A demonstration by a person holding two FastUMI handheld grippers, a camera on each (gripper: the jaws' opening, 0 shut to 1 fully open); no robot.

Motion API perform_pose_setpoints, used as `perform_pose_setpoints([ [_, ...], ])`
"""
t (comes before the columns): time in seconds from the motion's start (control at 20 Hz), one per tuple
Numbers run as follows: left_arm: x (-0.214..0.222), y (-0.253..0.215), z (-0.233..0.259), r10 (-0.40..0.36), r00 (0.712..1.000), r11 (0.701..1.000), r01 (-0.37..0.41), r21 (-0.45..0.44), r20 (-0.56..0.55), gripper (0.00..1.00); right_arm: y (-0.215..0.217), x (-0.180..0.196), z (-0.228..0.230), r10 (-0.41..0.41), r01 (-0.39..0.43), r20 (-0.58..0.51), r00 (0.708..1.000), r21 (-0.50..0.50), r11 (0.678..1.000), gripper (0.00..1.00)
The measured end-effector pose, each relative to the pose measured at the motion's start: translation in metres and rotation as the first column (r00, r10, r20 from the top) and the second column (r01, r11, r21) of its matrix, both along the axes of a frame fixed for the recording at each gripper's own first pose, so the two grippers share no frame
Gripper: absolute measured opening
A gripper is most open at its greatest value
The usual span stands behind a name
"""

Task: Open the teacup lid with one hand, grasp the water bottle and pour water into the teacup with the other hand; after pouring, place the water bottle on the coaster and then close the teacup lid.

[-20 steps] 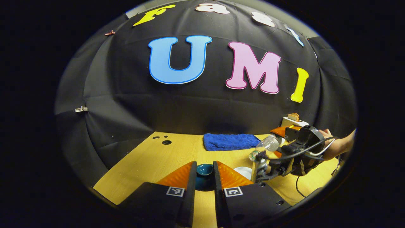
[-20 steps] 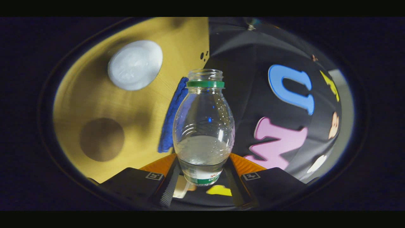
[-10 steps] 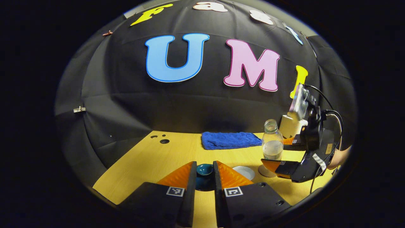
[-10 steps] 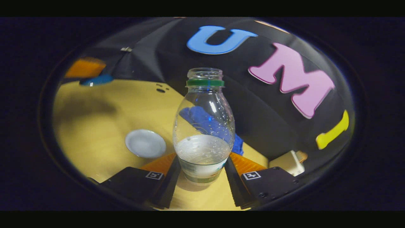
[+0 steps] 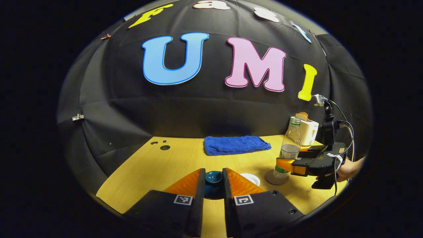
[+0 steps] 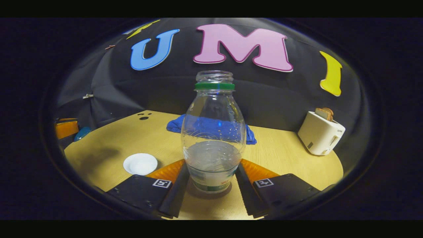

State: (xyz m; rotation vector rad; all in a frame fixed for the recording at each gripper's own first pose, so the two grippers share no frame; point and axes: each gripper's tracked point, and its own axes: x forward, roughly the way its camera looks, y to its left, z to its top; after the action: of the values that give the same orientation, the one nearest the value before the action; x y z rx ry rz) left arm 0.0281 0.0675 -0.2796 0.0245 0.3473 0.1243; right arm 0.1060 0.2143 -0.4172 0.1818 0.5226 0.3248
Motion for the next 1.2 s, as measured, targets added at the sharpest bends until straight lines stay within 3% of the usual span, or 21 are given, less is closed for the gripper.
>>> perform_pose_setpoints([
  [0.55, 0.020, -0.024, -0.008, -0.033, 0.999, 0.999, 0.033, -0.005, -0.012, 0.31, 0.002, 0.003, -0.007, -0.021, 0.021, -0.002, 1.000, 0.063, 0.998, 0.73],
  [0.8, 0.030, -0.034, -0.008, -0.052, 0.999, 0.999, 0.052, -0.002, -0.007, 0.28, 0.005, -0.010, -0.035, 0.003, 0.004, -0.097, 0.995, 0.076, 0.997, 0.84],
  [0.85, 0.031, -0.037, -0.009, -0.058, 0.998, 0.998, 0.058, -0.007, -0.005, 0.31, 0.009, -0.015, -0.038, 0.003, 0.006, -0.105, 0.994, 0.084, 0.996, 0.93],
  [0.9, 0.033, -0.039, -0.010, -0.064, 0.998, 0.998, 0.064, -0.012, -0.005, 0.31, 0.008, -0.021, -0.039, 0.003, 0.007, -0.118, 0.993, 0.087, 0.996, 0.96],
  [0.95, 0.035, -0.042, -0.012, -0.069, 0.998, 0.997, 0.069, -0.018, -0.006, 0.31, 0.007, -0.024, -0.042, 0.001, 0.010, -0.131, 0.991, 0.084, 0.996, 0.93],
  [1.0, 0.038, -0.045, -0.015, -0.075, 0.997, 0.997, 0.074, -0.026, -0.008, 0.31, 0.004, -0.028, -0.043, -0.003, 0.015, -0.139, 0.990, 0.082, 0.996, 0.99],
  [1.2, 0.054, -0.056, -0.032, -0.094, 0.995, 0.994, 0.093, -0.064, -0.016, 0.31, -0.007, -0.054, -0.049, -0.008, 0.024, -0.181, 0.984, 0.086, 0.996, 0.99],
])
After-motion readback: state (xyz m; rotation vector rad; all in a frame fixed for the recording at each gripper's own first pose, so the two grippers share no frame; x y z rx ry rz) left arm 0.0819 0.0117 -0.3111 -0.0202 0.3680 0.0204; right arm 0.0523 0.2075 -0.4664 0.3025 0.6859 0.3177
